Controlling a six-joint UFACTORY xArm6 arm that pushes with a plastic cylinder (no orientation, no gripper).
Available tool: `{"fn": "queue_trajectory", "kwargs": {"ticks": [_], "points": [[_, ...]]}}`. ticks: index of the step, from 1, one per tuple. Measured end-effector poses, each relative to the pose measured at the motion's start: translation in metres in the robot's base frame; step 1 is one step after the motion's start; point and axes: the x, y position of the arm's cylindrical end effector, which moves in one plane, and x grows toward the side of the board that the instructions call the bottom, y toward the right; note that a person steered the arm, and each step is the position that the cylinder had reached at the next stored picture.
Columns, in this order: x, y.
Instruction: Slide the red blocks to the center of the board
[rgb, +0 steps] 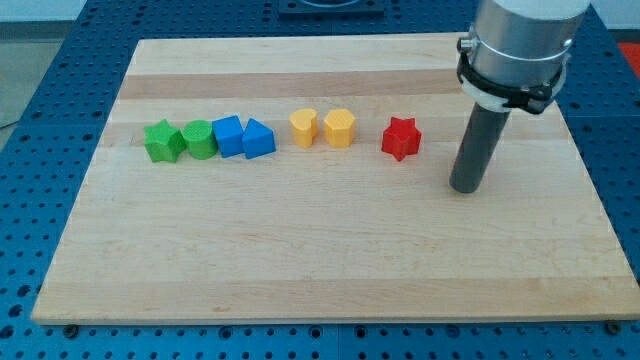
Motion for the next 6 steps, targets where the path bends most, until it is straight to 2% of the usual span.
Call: {"fn": "queue_trajectory", "kwargs": {"ticks": [1, 2, 3, 4, 6], "points": [[0.027, 0.012], [0.02, 0.027], [-0.006, 0.019], [-0.011, -0.009], [-0.007, 0.036]]}}
